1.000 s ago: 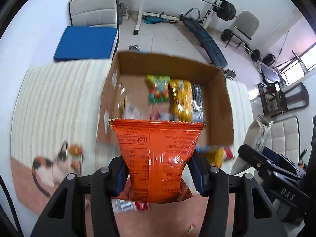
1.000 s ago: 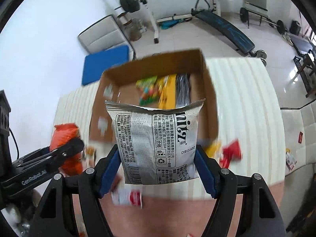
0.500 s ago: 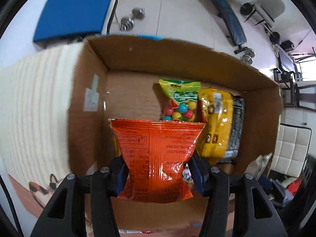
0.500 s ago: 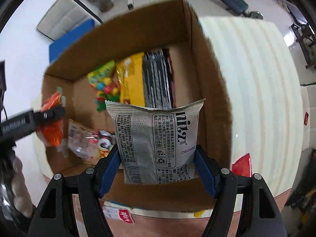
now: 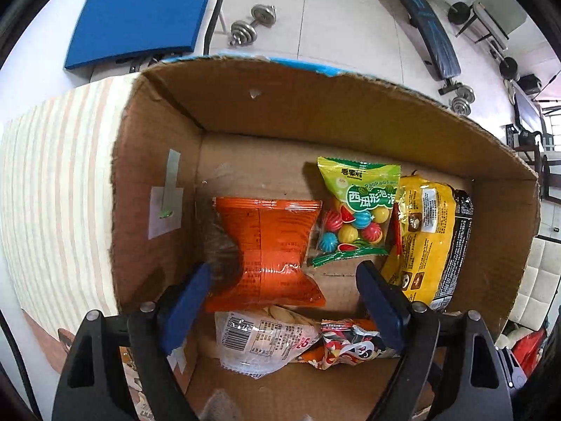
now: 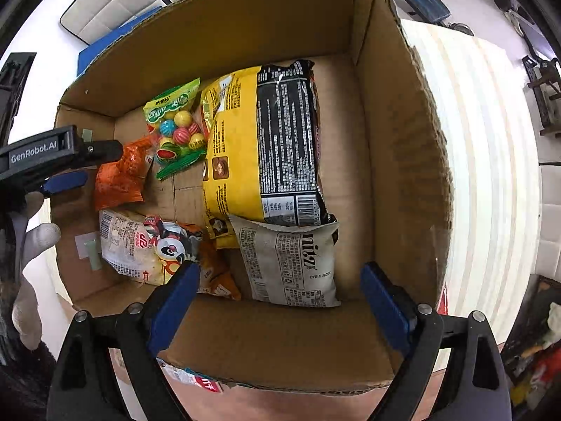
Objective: Organize snacks
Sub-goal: 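Carry both bags into the box and open both tools, then move both tools back to the table and grasp a yellow packet with right tool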
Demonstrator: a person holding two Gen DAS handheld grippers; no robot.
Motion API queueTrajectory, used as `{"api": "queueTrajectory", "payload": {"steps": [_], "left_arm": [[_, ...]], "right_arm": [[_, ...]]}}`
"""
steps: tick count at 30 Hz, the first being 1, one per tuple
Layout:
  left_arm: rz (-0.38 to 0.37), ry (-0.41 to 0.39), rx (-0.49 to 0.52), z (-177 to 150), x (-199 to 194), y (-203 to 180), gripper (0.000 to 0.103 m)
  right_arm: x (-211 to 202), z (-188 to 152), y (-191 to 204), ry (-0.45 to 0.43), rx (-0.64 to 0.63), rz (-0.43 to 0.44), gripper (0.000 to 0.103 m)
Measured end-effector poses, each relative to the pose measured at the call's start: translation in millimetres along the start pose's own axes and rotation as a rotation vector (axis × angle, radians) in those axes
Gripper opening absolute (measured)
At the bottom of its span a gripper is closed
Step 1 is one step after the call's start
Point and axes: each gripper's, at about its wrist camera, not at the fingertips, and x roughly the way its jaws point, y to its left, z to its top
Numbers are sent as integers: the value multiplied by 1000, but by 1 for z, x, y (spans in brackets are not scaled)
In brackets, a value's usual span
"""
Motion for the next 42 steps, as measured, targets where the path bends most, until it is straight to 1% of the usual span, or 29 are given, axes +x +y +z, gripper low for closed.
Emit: {"api": "queueTrajectory", "payload": {"steps": [2,5,6,8,12,14,16,18,19,22,23,25,27,29,32,33,34,35,37,38,40,42], "left_arm": [[-17,-10,0,-4,-5,1,86],[-44,-65,25,-13,-17,0,89],[-51,-113,41,-18,-27,-1,89],[-55,-202,64,-28,-45,-5,89],[-54,-307,95,-45,-75,-13,89],[-40,-350,115,-61,-91,-17,89],[-2,-398,136,-85,-106,-25,89],[14,-433,147,-110,-116,-29,89],[27,-445,141,-128,-117,-30,89],[15,-444,125,-166,-108,-30,89],[21,-431,116,-182,-100,-30,89],[20,-402,104,-202,-83,-31,89],[26,-345,91,-222,-57,-32,89],[15,-273,79,-238,-27,-34,89],[5,-173,53,-256,12,-36,89],[4,-151,51,-262,21,-38,89],[6,-133,50,-266,29,-39,89],[11,-122,51,-270,34,-40,89],[21,-113,55,-277,42,-42,89],[25,-112,55,-279,43,-43,89],[36,-112,48,-281,46,-41,89],[42,-117,37,-281,48,-38,89]], "right_arm": [[-1,-2,-1,-9,3,-1,95],[-10,-5,-3,-48,-13,-3,97],[-12,-7,-1,-62,-23,6,97],[-20,-13,-2,-92,-42,51,97],[-41,-28,5,-160,-87,75,97],[-55,-41,6,-199,-102,67,97],[-65,-54,7,-218,-121,62,97],[-73,-68,1,-220,-129,52,97],[-76,-76,-4,-214,-131,39,97],[-71,-99,-21,-190,-141,-4,97],[-66,-107,-30,-180,-140,-27,97],[-53,-119,-48,-150,-151,-65,97],[-35,-127,-62,-113,-169,-94,97],[-10,-132,-76,-71,-180,-133,96],[24,-135,-95,-10,-173,-142,94],[32,-136,-100,1,-164,-134,94],[39,-137,-106,7,-152,-126,91],[44,-138,-110,8,-138,-104,86],[43,-140,-113,-26,-115,-58,86],[41,-141,-113,-59,-114,-38,86],[38,-140,-111,-109,-122,-29,86],[43,-136,-110,-123,-116,-13,86]]}}
